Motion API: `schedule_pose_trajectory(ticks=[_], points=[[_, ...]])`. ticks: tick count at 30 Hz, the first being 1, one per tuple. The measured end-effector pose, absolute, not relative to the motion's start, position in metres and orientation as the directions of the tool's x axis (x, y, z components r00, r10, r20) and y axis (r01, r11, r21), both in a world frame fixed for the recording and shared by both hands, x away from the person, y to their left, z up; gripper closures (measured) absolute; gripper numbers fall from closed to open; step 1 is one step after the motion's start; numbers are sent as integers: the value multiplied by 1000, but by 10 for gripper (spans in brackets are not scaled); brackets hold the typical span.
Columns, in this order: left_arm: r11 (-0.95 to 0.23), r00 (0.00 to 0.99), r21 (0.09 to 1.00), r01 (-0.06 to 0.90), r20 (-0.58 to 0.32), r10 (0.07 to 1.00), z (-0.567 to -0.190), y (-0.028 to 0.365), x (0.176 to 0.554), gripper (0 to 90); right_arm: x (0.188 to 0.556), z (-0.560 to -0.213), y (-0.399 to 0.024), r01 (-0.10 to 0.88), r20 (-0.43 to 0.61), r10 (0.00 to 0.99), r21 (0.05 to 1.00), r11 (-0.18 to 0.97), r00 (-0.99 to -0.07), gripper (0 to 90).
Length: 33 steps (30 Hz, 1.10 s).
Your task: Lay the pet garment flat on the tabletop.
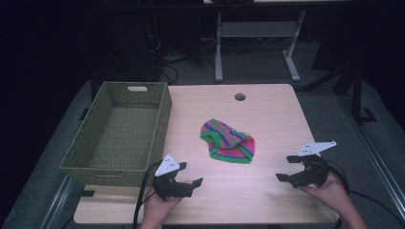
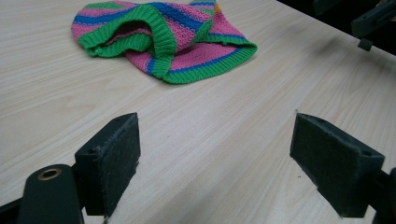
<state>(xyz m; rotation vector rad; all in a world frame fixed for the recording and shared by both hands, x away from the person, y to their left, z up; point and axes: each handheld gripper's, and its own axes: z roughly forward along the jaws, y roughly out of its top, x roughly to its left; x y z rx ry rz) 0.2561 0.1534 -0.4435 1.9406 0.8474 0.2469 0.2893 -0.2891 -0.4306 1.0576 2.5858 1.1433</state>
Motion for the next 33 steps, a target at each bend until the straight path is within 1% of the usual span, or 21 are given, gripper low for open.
schedule_pose_trajectory(ticks=[7, 16, 18, 25, 28, 33], points=[[-295, 742, 842, 452, -171, 648, -443, 153, 255, 157, 301, -421, -278, 522, 161, 599, 693, 498, -785, 132], [-306, 747, 840, 448, -163, 645, -444, 151, 257, 157, 323, -410, -257, 519, 166, 566, 654, 550, -808, 133], [-314, 751, 841, 440, -153, 642, -444, 152, 257, 157, 328, -407, -254, 517, 153, 567, 645, 563, -809, 133], [-285, 741, 846, 452, -177, 648, -443, 157, 259, 157, 349, -394, -242, 506, 171, 541, 655, 562, -823, 135], [-283, 736, 847, 451, -173, 655, -442, 158, 259, 157, 357, -389, -233, 495, 165, 530, 653, 573, -832, 137], [-285, 734, 843, 457, -177, 656, -444, 157, 260, 157, 370, -382, -223, 493, 184, 513, 657, 570, -838, 139]])
